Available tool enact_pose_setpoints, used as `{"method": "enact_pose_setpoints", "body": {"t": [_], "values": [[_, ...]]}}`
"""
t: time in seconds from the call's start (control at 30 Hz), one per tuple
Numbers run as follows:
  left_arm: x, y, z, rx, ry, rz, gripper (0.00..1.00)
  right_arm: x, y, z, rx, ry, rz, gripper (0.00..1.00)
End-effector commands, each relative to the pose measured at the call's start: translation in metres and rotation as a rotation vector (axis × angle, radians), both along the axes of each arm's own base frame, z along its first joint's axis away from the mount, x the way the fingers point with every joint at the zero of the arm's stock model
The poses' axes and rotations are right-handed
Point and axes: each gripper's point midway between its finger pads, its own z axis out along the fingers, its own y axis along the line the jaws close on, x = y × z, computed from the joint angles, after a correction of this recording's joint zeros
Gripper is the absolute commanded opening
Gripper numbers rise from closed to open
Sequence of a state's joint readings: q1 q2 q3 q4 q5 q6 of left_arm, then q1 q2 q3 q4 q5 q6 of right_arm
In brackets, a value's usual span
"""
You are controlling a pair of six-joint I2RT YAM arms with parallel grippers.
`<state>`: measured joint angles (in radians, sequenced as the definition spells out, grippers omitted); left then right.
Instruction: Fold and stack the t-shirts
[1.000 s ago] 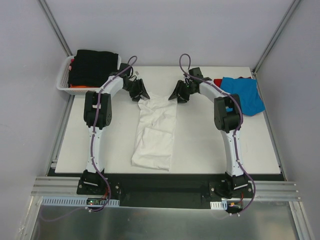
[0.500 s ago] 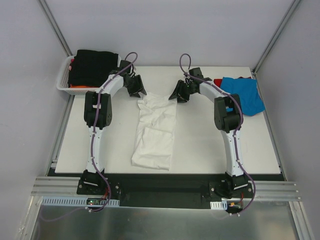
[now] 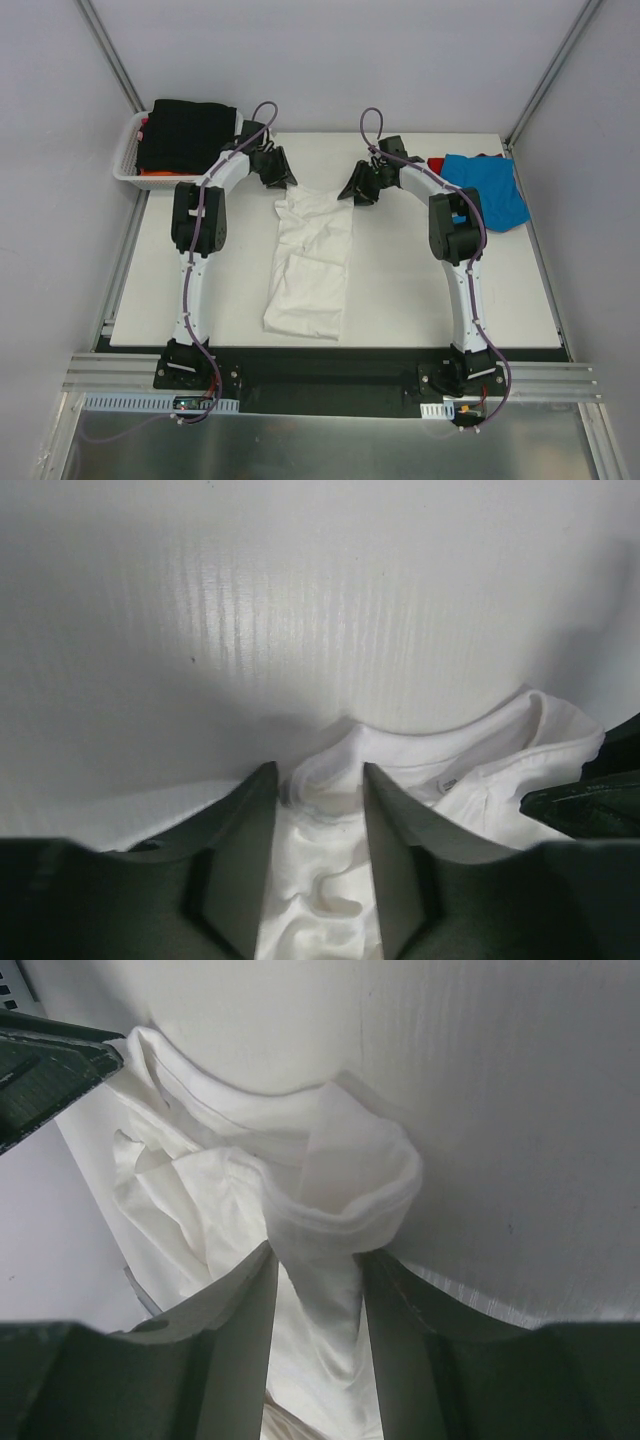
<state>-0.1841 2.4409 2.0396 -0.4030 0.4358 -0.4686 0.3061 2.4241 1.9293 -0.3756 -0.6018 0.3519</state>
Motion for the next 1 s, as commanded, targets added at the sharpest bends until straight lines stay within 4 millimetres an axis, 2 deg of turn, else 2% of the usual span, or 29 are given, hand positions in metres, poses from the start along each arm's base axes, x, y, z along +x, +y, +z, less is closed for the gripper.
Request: {"method": "enact_pose_setpoints", "body": {"t": [0.0,0.1,0.13,0.17,0.2,0.23,0.3,0.33,0.4,0.43,0.53,0.63,0.7,0.73,0.8,0.83,0.9,0.97], "values": [[0.0,-0.019,-0.002,-0.067,0.0,-0.029,0.28,0.002,-0.003,0.012,-0.013,-0.034,-0.009,0.41],[-0.006,-0.024,-0.002,-0.064,0.006,-0.035,0.04,0.004,-0.002,0.012,-0.004,-0.035,-0.01,0.32],[-0.008,-0.024,-0.003,-0.062,0.009,-0.035,0.0,0.005,-0.001,0.012,-0.003,-0.039,-0.01,0.24],[-0.008,-0.024,-0.001,-0.058,0.005,-0.033,0.0,0.005,-0.001,0.013,0.001,-0.04,-0.013,0.17],[-0.012,-0.023,-0.005,-0.053,0.018,-0.031,0.0,0.006,-0.001,0.012,0.0,-0.039,-0.014,0.05],[-0.013,-0.023,-0.004,-0.054,0.016,-0.035,0.0,0.006,0.0,0.014,0.002,-0.044,-0.014,0.01],[-0.018,-0.022,-0.006,-0.051,0.026,-0.037,0.0,0.007,0.0,0.016,0.006,-0.046,-0.017,0.01],[-0.018,-0.022,0.002,-0.053,0.012,-0.039,0.0,0.007,0.0,0.017,0.006,-0.046,-0.017,0.01],[-0.023,-0.02,0.007,-0.043,0.006,-0.041,0.0,0.007,0.0,0.024,0.009,-0.054,-0.018,0.01],[-0.023,-0.019,0.021,-0.042,-0.02,-0.042,0.0,0.006,-0.001,0.028,0.008,-0.058,-0.016,0.01],[-0.026,-0.017,0.04,-0.038,-0.052,-0.052,0.0,0.004,0.001,0.045,0.019,-0.078,-0.006,0.01],[-0.033,-0.017,0.07,-0.053,-0.084,-0.065,0.0,-0.002,0.001,0.056,0.032,-0.08,0.012,0.01],[-0.04,-0.019,0.074,-0.062,-0.073,-0.073,0.0,-0.007,0.003,0.064,0.037,-0.089,0.035,0.01],[-0.043,-0.018,0.085,-0.064,-0.09,-0.073,0.0,-0.01,0.003,0.066,0.034,-0.085,0.045,0.01],[-0.052,-0.016,0.085,-0.063,-0.076,-0.075,0.0,-0.017,0.004,0.072,0.034,-0.094,0.067,0.01],[-0.056,-0.016,0.094,-0.066,-0.089,-0.079,0.0,-0.019,0.005,0.081,0.041,-0.106,0.069,0.01],[-0.066,-0.015,0.093,-0.067,-0.077,-0.092,0.0,-0.026,0.011,0.089,0.051,-0.115,0.09,0.01],[-0.073,-0.016,0.102,-0.071,-0.089,-0.108,0.0,-0.036,0.014,0.1,0.056,-0.124,0.107,0.01]]}}
